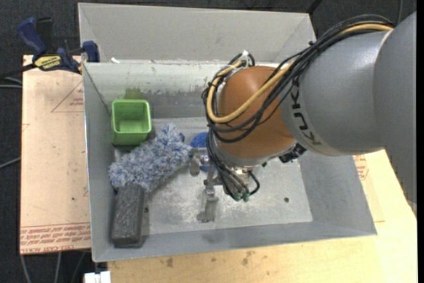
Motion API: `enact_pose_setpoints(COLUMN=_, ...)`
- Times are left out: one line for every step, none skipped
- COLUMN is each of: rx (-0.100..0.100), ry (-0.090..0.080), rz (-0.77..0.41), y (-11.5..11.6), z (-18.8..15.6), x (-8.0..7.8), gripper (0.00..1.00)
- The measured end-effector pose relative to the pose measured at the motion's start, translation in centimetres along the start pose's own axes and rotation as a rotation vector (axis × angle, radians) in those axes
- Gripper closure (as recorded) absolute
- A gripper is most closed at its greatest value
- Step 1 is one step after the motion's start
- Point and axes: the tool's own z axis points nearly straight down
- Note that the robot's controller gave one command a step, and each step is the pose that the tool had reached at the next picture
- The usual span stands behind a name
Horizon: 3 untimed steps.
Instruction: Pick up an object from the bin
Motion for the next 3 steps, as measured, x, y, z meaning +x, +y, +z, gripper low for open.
enact_pose_setpoints(rx=-0.001, ry=-0.008, rz=0.003, y=-0.1, z=-0.4, x=-0.2, gripper=0.0)
enact_pose_setpoints(rx=-0.001, ry=-0.015, rz=-0.064, y=3.4, z=3.9, x=-1.8, gripper=0.0)
enact_pose_setpoints(rx=-0.002, ry=-0.01, rz=-0.17, y=4.7, z=7.7, x=-4.6, gripper=0.0)
